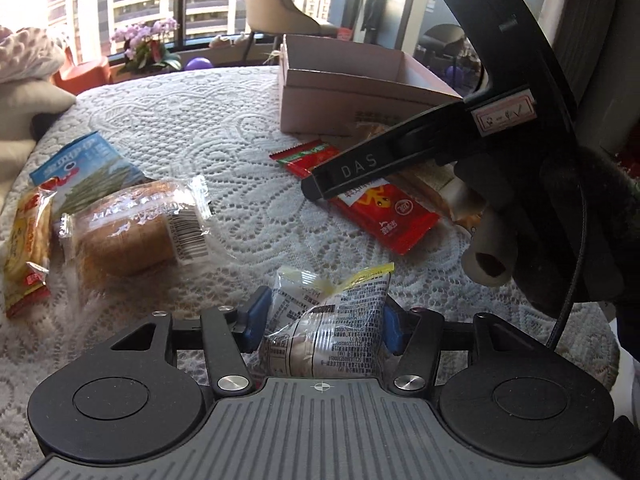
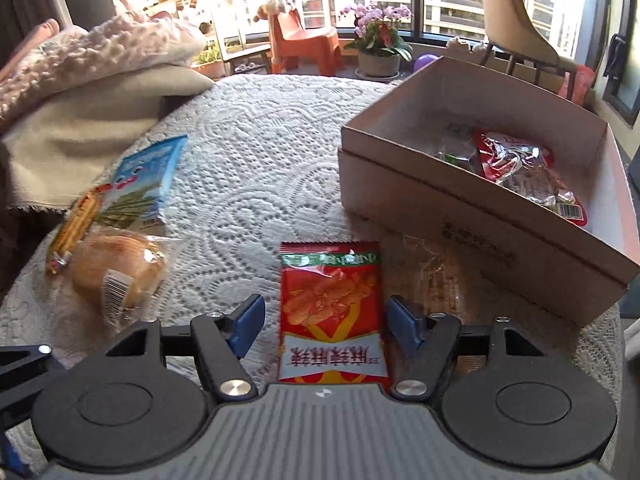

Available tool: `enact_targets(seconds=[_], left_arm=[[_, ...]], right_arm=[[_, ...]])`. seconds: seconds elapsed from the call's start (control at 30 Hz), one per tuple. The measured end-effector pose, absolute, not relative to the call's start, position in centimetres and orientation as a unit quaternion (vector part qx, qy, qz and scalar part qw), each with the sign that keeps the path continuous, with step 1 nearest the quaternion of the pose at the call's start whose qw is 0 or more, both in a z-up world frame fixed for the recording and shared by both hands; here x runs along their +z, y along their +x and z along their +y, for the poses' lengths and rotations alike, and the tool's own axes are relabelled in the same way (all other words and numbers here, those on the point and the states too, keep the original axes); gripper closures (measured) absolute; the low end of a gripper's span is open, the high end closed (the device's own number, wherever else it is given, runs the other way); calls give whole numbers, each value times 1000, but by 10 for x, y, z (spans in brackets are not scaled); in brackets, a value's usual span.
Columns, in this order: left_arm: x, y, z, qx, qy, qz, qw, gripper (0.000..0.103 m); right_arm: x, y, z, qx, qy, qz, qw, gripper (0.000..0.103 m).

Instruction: Organize snacks

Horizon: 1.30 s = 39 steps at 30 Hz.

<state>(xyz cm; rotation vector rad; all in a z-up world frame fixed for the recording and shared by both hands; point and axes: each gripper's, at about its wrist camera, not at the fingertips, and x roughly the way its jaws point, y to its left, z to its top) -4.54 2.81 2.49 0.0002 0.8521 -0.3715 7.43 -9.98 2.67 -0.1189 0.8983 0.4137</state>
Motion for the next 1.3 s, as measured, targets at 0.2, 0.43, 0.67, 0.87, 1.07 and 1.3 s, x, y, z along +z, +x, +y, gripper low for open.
enact_targets(seconds=[0.2,0.43,0.67,0.87,1.07,1.3], left_arm=[[41,-58,42,-200,-10,409,890,43],[31,-59,20,-192,37,425,884,40],[29,-53,11,-186,61,439,877,40],[26,-56,11,-190,58,443,874,39],[23,-69,8,-202,77,429,877,36],[29,-64,4,-187,49,435,880,41]], right_arm=[[33,33,-123,218,-64,447,865,50],[30,-18,-150,221,-72,426,874,41],[26,-29,-162,205,-73,414,884,28],[25,-19,-159,195,-50,410,890,27],[32,-16,-157,220,-32,420,880,58],[40,-32,-181,182,-26,406,895,58]])
